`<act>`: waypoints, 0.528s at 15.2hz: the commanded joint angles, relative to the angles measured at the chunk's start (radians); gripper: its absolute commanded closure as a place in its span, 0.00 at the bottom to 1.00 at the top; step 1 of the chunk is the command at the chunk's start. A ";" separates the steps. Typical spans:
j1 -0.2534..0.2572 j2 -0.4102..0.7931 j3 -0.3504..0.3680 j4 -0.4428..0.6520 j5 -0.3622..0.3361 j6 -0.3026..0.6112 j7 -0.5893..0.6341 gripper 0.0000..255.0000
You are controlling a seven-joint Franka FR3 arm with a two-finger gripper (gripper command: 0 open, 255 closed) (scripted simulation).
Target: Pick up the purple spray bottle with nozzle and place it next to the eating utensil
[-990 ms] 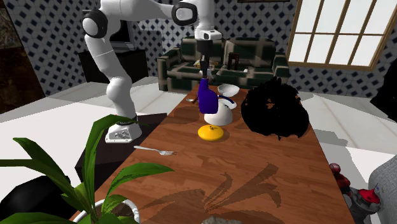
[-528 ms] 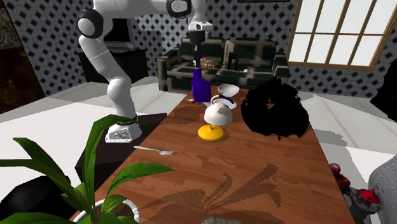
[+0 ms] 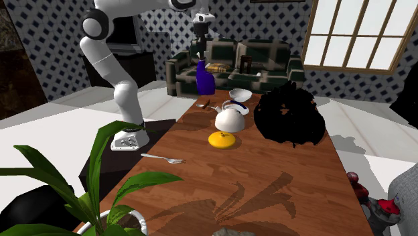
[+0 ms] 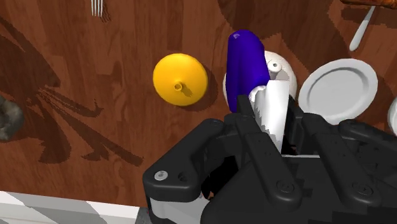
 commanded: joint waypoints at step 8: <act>0.062 0.029 0.150 0.135 0.053 -0.110 0.207 1.00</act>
